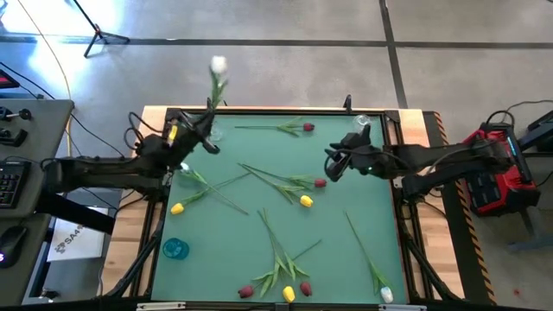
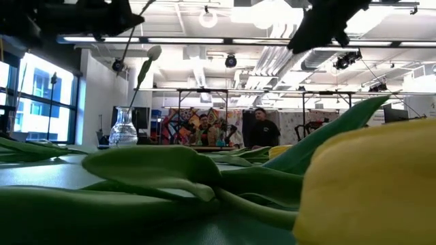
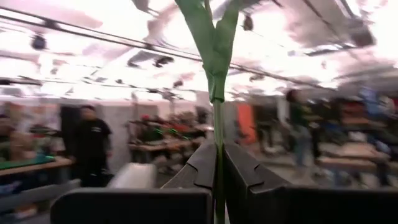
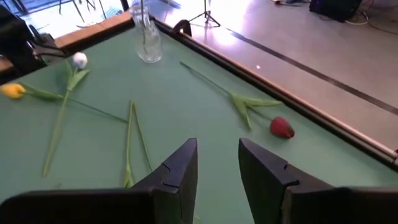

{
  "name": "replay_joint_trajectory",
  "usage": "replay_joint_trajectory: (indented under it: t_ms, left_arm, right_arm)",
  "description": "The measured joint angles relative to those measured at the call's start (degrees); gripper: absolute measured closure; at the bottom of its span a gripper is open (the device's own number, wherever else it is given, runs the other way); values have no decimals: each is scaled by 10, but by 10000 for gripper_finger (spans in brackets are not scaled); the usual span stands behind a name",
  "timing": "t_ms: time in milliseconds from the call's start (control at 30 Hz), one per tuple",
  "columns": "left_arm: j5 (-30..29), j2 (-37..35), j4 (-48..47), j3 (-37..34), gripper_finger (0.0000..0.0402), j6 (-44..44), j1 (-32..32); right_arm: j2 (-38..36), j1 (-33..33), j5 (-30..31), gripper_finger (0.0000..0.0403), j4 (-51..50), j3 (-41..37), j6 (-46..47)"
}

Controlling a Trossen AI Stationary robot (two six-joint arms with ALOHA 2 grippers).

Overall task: Sort flowers into vase by color
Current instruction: Put the white flower into the left transparent vase

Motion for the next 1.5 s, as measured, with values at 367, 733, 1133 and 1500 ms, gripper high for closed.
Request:
replay_joint_trajectory:
  t_ms: [367, 733, 1133, 1500]
  left_arm:
    - [64, 55, 153, -39, 401, -50, 153]
    - [274, 159, 309, -46, 401, -186, 229]
    - [450, 186, 287, -46, 401, -213, 110]
    - [390, 242, 241, -46, 401, -128, -18]
  right_arm:
    - [3, 0, 0, 297, 92, -77, -4]
    - [2, 0, -10, 297, 176, -77, -87]
    - [64, -84, -288, 297, 484, -77, -272]
    - [213, -92, -354, 245, 701, -63, -294]
